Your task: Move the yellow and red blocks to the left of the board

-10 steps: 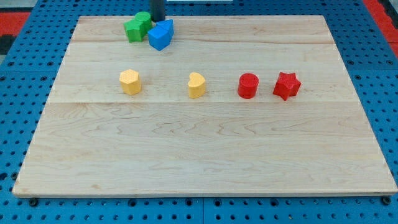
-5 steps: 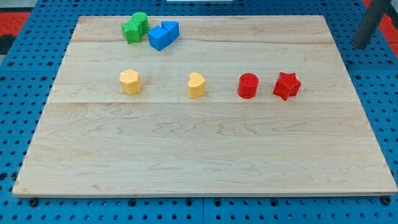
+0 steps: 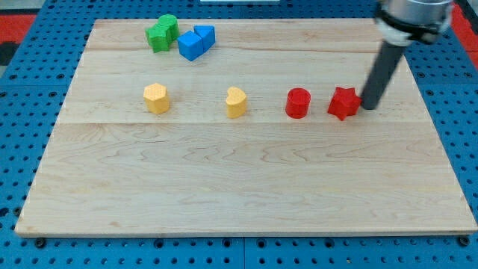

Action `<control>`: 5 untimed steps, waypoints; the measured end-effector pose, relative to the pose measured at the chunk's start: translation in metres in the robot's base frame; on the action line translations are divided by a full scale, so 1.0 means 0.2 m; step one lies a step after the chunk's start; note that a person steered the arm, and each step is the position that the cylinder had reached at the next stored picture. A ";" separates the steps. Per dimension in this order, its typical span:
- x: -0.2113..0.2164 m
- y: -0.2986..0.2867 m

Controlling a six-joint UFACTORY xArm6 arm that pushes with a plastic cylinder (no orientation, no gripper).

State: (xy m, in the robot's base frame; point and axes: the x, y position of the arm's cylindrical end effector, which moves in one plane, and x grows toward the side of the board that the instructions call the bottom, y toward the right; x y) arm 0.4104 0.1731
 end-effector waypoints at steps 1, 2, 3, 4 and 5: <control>0.00 -0.34; 0.00 -0.68; 0.00 -0.94; -0.01 -1.17; -0.01 -1.36</control>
